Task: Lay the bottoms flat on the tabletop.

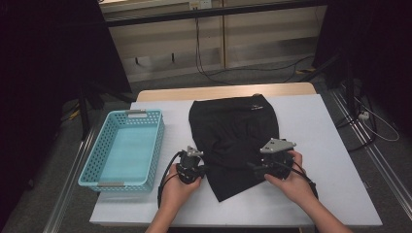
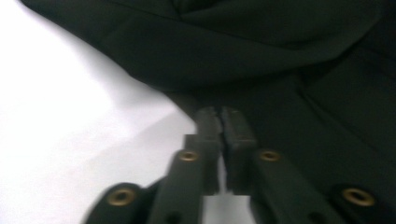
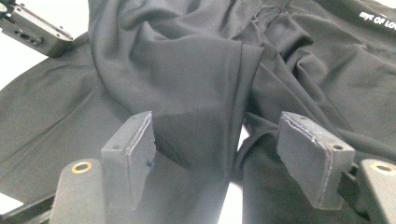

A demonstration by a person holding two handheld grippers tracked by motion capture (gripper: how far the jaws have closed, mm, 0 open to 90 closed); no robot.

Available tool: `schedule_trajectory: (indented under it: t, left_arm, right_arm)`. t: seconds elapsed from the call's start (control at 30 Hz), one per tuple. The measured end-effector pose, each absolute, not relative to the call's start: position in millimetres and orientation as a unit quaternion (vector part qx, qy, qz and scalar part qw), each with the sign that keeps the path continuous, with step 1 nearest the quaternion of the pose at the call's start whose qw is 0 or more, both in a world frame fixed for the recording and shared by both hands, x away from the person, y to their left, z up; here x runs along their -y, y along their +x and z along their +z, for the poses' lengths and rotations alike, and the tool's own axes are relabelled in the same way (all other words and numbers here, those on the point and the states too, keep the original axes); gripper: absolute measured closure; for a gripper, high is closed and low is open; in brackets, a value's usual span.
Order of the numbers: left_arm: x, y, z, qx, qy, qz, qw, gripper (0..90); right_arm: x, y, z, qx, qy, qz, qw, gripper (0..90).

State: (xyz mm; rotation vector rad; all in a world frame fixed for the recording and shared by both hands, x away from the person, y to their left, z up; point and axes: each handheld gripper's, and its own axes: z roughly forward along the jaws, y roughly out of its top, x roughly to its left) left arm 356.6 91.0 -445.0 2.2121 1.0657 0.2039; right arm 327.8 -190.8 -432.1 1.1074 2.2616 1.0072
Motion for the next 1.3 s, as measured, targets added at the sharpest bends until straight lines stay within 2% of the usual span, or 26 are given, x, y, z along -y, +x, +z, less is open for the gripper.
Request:
schedule_trajectory:
  t: [0.43,0.63,0.7,0.73,0.77,0.83,0.93,1.0,1.07,1.2,1.3]
  left_arm:
    - [-117,366,-439,-0.425,0.840,0.062,0.332,90.0]
    - [-118,367,-439,-0.426,0.830,0.054,0.356,89.7]
    - [-114,366,-439,-0.423,0.830,0.047,0.360,78.8]
    - [-112,365,-439,-0.422,0.829,0.050,0.364,69.2]
    - [-111,365,-439,-0.420,0.831,0.051,0.362,63.3]
    - [-106,364,-442,-0.419,0.830,0.063,0.363,54.7]
    - [-100,361,-447,-0.406,0.841,0.080,0.348,51.6]
    - [-95,358,-446,-0.399,0.848,0.104,0.333,54.5]
    - [-93,356,-446,-0.394,0.850,0.098,0.335,67.9]
    - [-91,354,-446,-0.390,0.854,0.069,0.339,87.7]
    - [-89,354,-445,-0.389,0.855,0.068,0.337,89.7]
  right_arm:
    - [196,324,-435,-0.813,0.404,0.368,0.201,31.0]
    - [191,326,-441,-0.824,0.400,0.355,0.186,40.7]
    - [192,326,-442,-0.824,0.401,0.353,0.187,40.7]
    - [193,327,-442,-0.824,0.402,0.353,0.188,40.6]
    - [193,327,-442,-0.824,0.400,0.355,0.187,40.4]
    - [194,327,-442,-0.823,0.401,0.356,0.186,39.1]
    - [193,326,-442,-0.825,0.397,0.356,0.188,38.2]
    - [192,325,-442,-0.826,0.395,0.356,0.188,37.9]
    - [192,325,-442,-0.826,0.395,0.355,0.187,37.6]
    - [190,325,-443,-0.827,0.394,0.356,0.186,37.5]
    - [189,325,-443,-0.828,0.393,0.356,0.185,37.6]
